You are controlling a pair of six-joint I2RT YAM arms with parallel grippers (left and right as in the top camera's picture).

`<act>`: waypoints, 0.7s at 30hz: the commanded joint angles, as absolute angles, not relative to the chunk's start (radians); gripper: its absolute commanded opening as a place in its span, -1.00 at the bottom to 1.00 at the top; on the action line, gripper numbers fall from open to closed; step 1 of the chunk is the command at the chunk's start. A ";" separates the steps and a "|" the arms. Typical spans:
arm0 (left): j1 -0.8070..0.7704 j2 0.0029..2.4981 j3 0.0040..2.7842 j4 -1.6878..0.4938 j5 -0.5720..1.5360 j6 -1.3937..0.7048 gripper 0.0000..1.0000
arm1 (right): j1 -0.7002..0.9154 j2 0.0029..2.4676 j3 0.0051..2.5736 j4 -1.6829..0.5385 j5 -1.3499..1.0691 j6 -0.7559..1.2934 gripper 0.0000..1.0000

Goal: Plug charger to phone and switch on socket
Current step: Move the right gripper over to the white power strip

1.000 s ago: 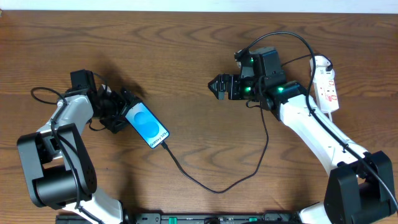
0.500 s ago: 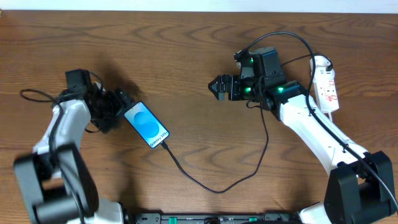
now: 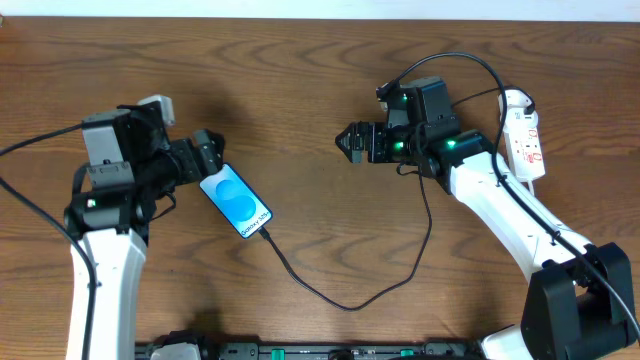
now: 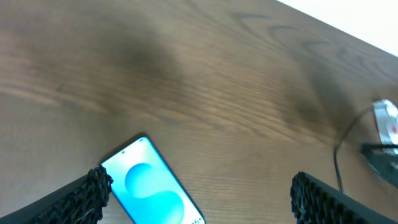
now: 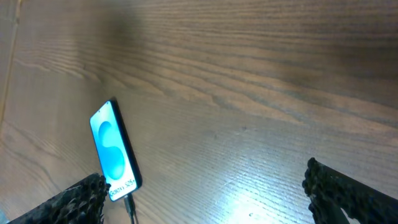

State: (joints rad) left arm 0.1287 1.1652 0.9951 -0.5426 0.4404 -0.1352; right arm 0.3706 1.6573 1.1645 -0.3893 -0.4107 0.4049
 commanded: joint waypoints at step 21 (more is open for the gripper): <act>0.105 1.136 1.000 -0.578 0.444 -0.071 0.89 | 0.224 1.627 1.573 -0.936 -0.559 0.136 0.99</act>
